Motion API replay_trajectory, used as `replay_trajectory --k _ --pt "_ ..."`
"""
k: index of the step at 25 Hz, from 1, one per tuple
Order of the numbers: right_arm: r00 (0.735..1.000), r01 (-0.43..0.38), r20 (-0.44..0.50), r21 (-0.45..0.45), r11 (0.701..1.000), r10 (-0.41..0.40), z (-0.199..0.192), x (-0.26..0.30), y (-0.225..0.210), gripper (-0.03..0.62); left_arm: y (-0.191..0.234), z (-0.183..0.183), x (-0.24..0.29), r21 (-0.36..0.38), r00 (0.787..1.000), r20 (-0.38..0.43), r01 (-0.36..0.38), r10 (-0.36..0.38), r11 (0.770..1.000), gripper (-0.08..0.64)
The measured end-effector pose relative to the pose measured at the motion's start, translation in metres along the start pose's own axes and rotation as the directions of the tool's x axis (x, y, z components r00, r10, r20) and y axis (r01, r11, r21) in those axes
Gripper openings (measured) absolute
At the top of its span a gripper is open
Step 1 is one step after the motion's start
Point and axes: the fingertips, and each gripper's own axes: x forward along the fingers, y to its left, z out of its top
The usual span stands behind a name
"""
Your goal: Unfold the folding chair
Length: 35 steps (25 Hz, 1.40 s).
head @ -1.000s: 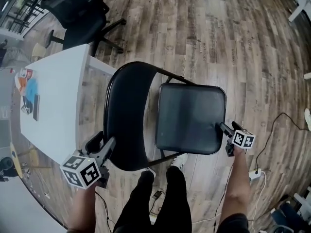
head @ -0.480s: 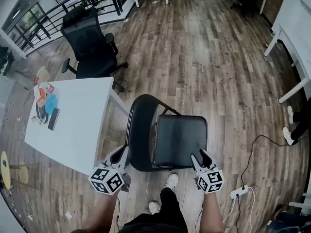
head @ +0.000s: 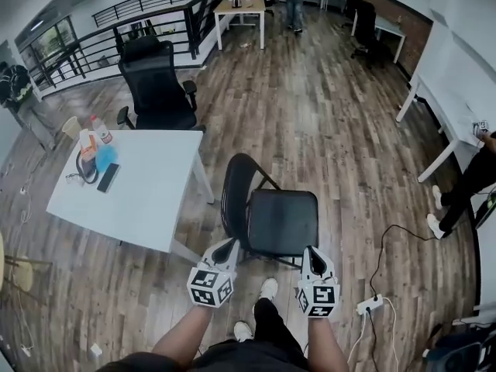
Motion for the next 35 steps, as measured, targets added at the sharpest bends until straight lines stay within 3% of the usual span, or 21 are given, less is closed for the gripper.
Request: replay_trajectory --k 8,13,20,35 --pt "1.000 0.012 0.022 -0.031 0.999 -0.011 0.016 -0.086 0.038 0.014 -0.064 -0.006 -0.066 0.029 0.999 0.023 0.033 -0.034 0.999 0.005" --pt "0.998 0.030 0.059 -0.102 0.994 -0.024 0.035 -0.113 0.034 0.014 -0.085 0.007 -0.093 0.071 0.998 0.063 -0.013 0.009 0.997 0.005" --pt "0.997 -0.007 0.074 -0.121 0.993 0.016 0.032 -0.158 0.019 0.014 -0.128 0.004 -0.113 0.101 0.994 0.085 -0.077 0.068 0.992 0.005" --pt "0.996 -0.017 0.087 -0.139 0.990 0.029 0.023 -0.180 0.007 0.014 -0.165 -0.014 -0.115 0.132 0.994 0.073 -0.090 0.081 0.987 0.005"
